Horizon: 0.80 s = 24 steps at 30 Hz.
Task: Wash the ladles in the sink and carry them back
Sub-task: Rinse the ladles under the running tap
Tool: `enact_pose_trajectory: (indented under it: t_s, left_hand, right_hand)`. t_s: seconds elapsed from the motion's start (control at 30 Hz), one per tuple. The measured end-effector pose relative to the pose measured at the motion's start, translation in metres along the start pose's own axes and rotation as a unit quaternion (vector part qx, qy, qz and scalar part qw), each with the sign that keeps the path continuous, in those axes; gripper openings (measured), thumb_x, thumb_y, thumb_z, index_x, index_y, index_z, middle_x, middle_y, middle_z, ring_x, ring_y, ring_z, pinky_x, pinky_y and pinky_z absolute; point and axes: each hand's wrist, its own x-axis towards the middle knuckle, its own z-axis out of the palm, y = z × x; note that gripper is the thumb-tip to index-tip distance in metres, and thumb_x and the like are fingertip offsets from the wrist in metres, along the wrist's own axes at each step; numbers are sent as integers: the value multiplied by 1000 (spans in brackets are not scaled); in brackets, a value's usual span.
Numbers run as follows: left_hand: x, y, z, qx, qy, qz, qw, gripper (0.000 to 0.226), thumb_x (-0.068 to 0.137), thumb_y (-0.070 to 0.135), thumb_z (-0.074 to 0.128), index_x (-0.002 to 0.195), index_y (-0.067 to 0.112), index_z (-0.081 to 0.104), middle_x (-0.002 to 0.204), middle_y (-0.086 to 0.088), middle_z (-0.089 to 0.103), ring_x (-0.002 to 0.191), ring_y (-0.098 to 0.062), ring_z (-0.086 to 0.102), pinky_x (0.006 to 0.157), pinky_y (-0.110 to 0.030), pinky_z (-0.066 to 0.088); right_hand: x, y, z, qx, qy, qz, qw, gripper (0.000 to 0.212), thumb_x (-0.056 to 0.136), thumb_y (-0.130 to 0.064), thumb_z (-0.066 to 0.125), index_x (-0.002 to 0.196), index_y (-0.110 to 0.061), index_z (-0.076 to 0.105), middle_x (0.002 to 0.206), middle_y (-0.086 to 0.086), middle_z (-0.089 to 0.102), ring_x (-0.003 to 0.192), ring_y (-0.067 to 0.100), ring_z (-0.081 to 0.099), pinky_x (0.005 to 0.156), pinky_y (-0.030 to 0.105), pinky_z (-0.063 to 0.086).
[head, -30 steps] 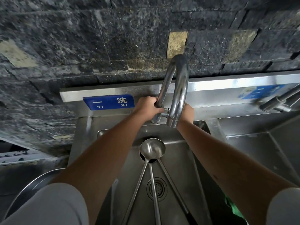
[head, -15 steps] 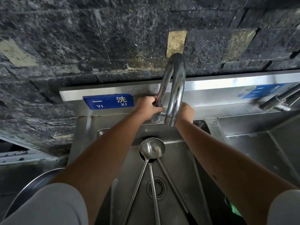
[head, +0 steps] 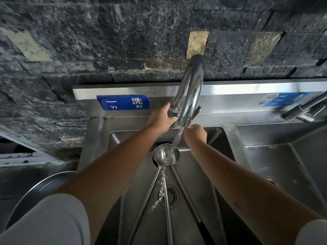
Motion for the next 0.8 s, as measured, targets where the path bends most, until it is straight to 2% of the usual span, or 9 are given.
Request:
enact_pose_trajectory:
  t_s: [0.1,0.17,0.23,0.3,0.4,0.47,0.53,0.67,0.8]
  left_hand:
    - [-30,-33,9,48,-9,-53,997,84,75,58,61,148,28,33,136,-7,57,116,-27,60,99,-45,49]
    - [-50,-59,18,63,-22,-72,995,75,83,48,61,148,23,36,138,-11,56,123,-29,56,103,-43,46]
    - [-74,-78,25,26,-49,-91,994,79,75,55,57,145,20,41,133,-12,60,118,-30,60,99,-43,49]
    - [-97,-96,32,14,-83,-120,989,63,85,42,57,140,13,47,121,-10,65,108,-27,62,92,-35,51]
    - [-136,-118,35,7,-71,-159,985,41,83,42,55,118,20,61,105,-4,70,94,-23,65,83,-34,54]
    - [-153,-135,40,7,-68,-180,981,42,84,45,52,118,23,62,111,-5,69,91,-19,63,79,-29,50]
    - [-159,-161,49,3,-59,-216,975,39,92,31,52,127,14,59,124,-7,64,93,-16,56,78,-25,42]
    - [-161,-216,64,40,-53,-255,965,43,93,29,49,133,13,54,139,-12,56,124,-29,53,98,-30,41]
    - [-156,-258,77,49,-66,-274,958,49,93,36,50,136,13,51,142,-14,52,130,-31,49,103,-33,38]
  right_hand:
    - [-27,19,16,-8,-47,4,999,29,89,-17,45,92,0,69,91,15,70,89,32,64,78,38,51]
    - [-44,38,29,-1,-79,10,997,27,88,-17,48,89,-2,70,87,15,70,87,32,65,75,37,51]
    - [-63,58,45,9,-106,27,994,28,90,-26,51,89,-7,70,86,10,69,83,27,63,69,32,47]
    - [-78,80,63,10,-132,48,990,30,89,-36,54,99,-14,71,93,7,70,85,24,64,71,31,47]
    - [-95,104,88,-64,-190,35,979,31,94,-21,49,120,-9,62,112,9,66,95,26,61,76,34,47]
    - [-98,115,101,-36,-203,48,977,36,98,-15,45,131,-6,56,129,11,60,116,28,58,90,35,48]
    - [-103,126,121,-73,-243,33,967,36,99,-14,45,134,-8,53,133,9,57,119,27,57,88,32,47]
    - [-121,145,156,33,-251,161,954,8,91,-25,61,86,-20,58,85,1,60,70,16,56,63,31,47]
    - [-107,184,203,103,-239,203,944,23,79,-42,66,85,-23,55,91,4,62,76,18,60,57,30,53]
